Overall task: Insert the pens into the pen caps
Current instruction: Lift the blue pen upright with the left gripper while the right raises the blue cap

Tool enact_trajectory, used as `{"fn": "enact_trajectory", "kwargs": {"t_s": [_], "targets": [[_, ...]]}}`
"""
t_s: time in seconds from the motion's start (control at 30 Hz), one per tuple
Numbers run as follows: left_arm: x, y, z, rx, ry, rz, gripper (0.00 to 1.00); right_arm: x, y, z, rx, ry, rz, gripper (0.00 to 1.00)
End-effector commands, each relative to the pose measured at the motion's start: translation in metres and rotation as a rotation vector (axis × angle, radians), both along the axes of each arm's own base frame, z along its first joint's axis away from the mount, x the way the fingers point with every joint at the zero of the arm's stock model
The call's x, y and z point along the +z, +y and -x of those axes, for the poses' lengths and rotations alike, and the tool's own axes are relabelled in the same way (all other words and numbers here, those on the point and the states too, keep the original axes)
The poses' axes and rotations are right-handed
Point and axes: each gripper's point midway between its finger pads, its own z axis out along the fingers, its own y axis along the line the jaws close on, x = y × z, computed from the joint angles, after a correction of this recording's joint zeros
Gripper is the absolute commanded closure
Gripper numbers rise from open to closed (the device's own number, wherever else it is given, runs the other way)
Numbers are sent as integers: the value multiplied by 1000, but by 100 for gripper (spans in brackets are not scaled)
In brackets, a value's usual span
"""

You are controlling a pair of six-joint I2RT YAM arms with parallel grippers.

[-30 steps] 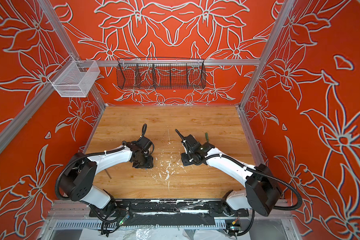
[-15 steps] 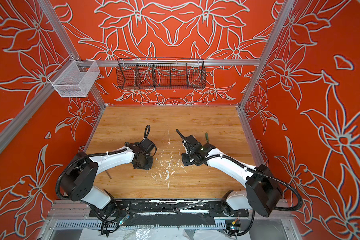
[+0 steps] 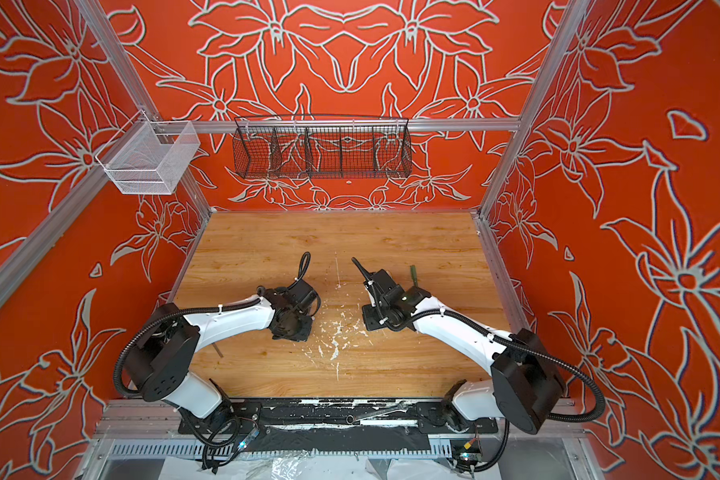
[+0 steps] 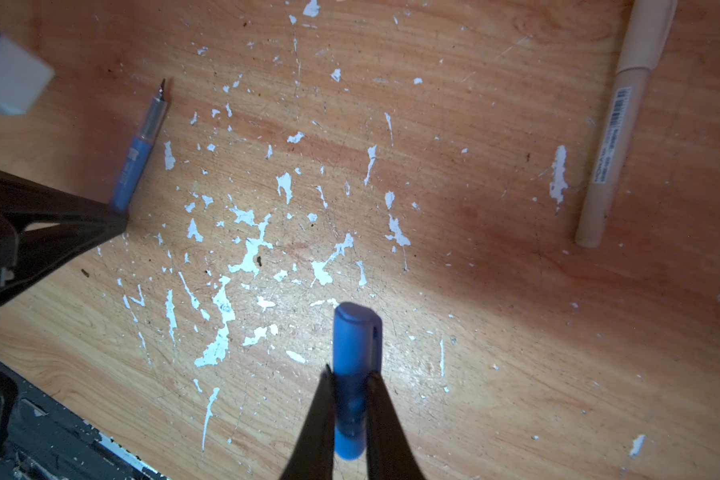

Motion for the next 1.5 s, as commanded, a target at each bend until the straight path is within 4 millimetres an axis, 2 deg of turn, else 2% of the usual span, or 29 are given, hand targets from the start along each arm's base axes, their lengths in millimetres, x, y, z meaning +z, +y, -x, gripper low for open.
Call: {"fn": "enact_trajectory", "kwargs": {"t_s": [0.0,0.1,0.33,0.57,0.7,0.83,1.03,1.2,1.33,1.47], "targets": [[10,-6,-2,-32,-27,19,100,1,0,-3,-20,-1,-26,92],[29,-13,-9,-53,-101,67,100,10,2,-6,-20,-31,-44,92],[94,-34,-21,-121,-361,288,100,45,15,-12,14,-118,-159,92],[152,-49,-9,-220,-618,551,100,98,31,-19,69,-282,-335,95],[180,-46,-2,-244,-783,655,100,132,34,-22,78,-404,-435,98],[194,-47,2,-286,-867,700,100,160,32,-24,69,-504,-517,98],[213,-78,18,-481,-836,817,100,181,34,-26,86,-550,-538,98],[219,-97,36,-611,-758,908,100,213,36,-22,123,-620,-589,98],[220,-101,41,-649,-750,935,100,241,36,-16,154,-692,-645,98],[227,-102,52,-706,-746,978,100,257,33,-12,165,-730,-672,98]]}}
